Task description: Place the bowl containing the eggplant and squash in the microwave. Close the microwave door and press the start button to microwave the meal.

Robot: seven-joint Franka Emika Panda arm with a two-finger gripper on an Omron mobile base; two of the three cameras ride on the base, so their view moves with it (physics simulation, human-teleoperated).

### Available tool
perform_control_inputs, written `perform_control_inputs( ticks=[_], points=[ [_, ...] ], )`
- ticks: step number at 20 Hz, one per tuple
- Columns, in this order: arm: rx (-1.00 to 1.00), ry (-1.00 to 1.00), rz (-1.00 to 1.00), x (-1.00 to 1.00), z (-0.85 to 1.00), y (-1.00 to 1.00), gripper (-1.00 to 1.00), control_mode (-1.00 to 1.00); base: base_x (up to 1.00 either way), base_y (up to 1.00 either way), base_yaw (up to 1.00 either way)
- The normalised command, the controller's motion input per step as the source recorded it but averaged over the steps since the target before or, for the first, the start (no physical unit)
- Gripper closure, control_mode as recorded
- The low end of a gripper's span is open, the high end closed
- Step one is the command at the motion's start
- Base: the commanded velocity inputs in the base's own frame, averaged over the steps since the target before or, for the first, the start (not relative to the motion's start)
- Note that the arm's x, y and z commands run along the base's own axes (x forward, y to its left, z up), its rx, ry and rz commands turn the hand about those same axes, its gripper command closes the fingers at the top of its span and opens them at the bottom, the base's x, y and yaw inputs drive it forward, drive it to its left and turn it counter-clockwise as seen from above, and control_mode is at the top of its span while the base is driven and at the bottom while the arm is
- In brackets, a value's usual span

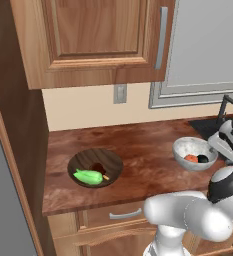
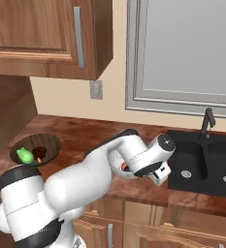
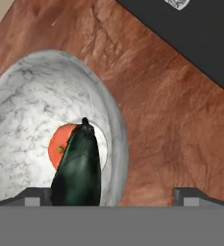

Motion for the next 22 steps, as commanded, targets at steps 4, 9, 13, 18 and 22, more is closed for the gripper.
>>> perform_control_inputs(
  ticks=[4,9,13,18,22],
  points=[
    [0.00,0.02,0.00,0.23,-0.28,0.00,-1.00,-1.00,0.00,0.00,0.00],
    [0.00,0.01,0.00,0.20,-0.27,0.00,-1.00,-1.00,0.00,0.00,0.00],
    [0.00,0.00,0.00,0.14,-0.23,0.00,1.00,-1.00,0.00,0.00,0.00],
    [0.00,0.00,0.00,0.03,-0.15,0.00,1.00,-1.00,0.00,0.00,0.00],
    [0.00,0.00,0.00,0.00,0.00,0.00,1.00,-1.00,0.00,0.00,0.00]
  ],
)
